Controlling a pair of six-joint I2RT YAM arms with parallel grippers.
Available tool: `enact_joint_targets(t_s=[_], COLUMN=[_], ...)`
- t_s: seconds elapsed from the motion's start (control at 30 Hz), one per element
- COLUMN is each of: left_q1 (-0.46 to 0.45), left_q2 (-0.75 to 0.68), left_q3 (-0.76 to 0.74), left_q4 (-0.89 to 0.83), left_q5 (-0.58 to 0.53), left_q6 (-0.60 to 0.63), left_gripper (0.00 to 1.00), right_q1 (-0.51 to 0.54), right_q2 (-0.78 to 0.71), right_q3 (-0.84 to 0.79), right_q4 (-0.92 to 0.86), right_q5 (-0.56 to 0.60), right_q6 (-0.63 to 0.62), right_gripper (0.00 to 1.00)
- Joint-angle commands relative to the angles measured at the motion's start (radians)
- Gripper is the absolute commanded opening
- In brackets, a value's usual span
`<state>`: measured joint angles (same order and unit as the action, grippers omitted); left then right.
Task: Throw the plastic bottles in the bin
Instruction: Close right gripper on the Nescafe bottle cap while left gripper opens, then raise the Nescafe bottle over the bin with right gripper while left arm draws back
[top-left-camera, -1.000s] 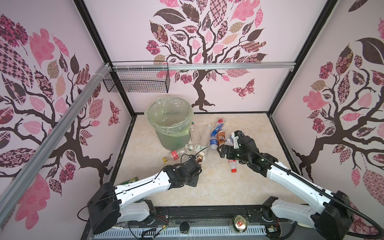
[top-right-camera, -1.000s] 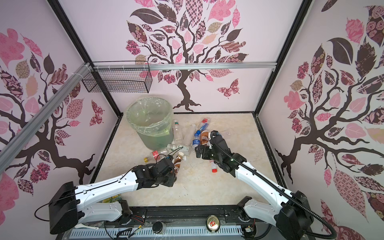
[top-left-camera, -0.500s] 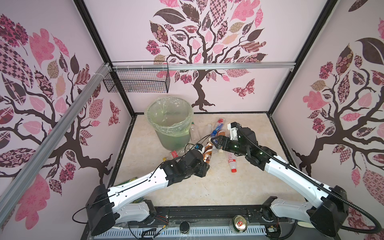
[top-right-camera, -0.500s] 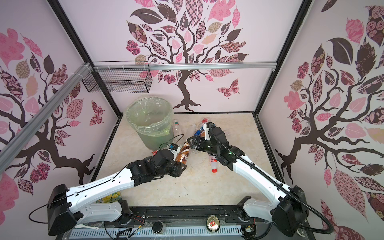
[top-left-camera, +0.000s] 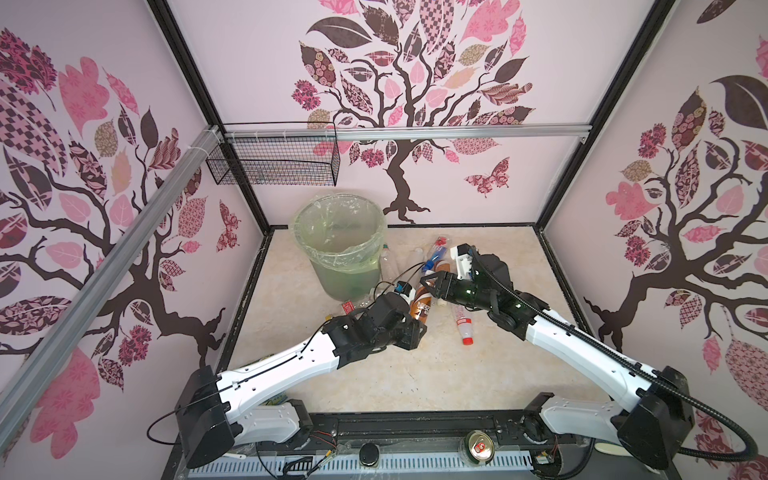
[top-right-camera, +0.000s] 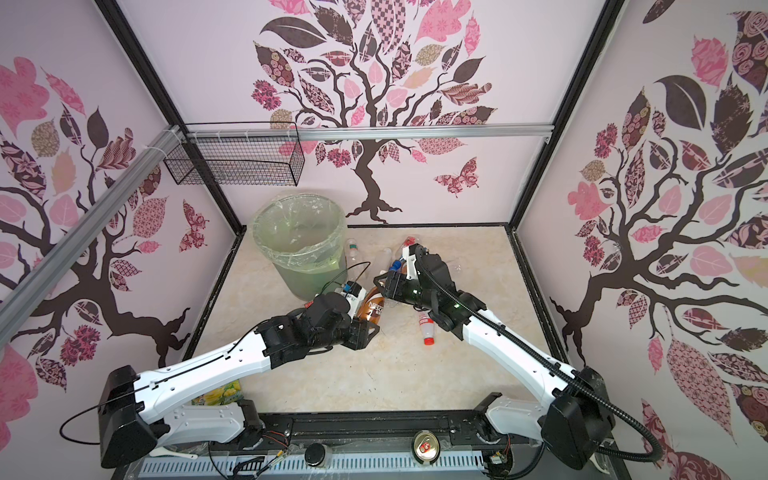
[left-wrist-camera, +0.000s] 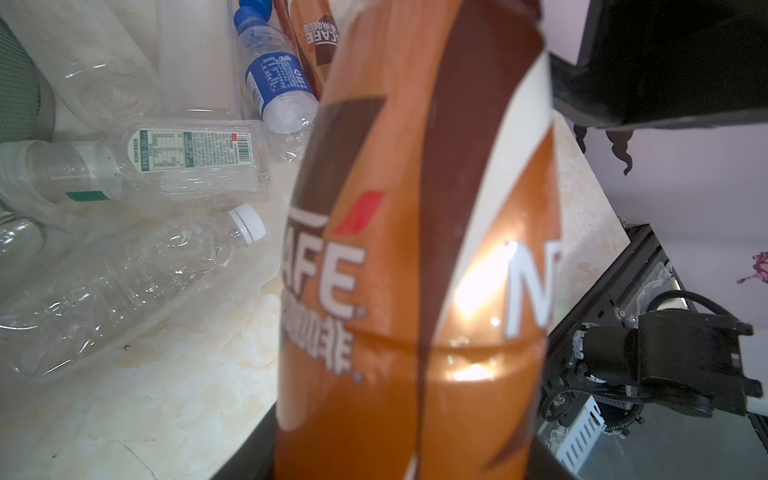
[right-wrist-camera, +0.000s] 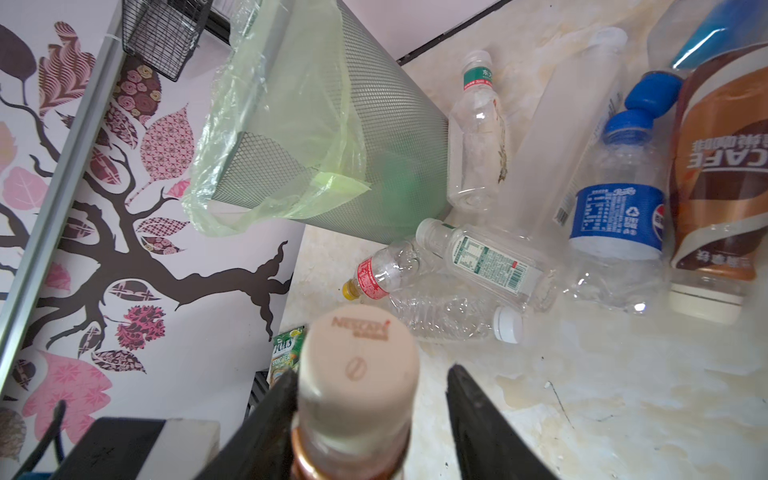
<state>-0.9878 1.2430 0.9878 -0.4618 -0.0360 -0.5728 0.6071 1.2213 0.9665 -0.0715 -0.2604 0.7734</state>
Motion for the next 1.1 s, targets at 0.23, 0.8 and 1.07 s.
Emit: enact_joint_targets(t_s=[0.23, 0.8, 1.07], left_q1=[0.058, 0.167, 0.173], left_q2=[-0.054, -0.322, -0.336], left_q3=[0.043, 0.325, 0.472], left_q4=[-0.041, -0.262, -0.259], left_q5=[-0.039, -0.436, -0.563], left_q6=[0.024, 0.103, 0.161], left_gripper=[0.84, 0.98, 0.98], right_q1=[-0.003, -0.003, -0.004], right_q2=[0.044, 0.191, 0.249], right_q3=[0.068, 0.63, 0.82], right_q4=[0.025, 0.221, 0.398], right_q5=[0.05, 0.499, 0.703], right_q6=[-0.007, -0.333, -0.427], right_gripper=[0.27, 0.21, 0.24])
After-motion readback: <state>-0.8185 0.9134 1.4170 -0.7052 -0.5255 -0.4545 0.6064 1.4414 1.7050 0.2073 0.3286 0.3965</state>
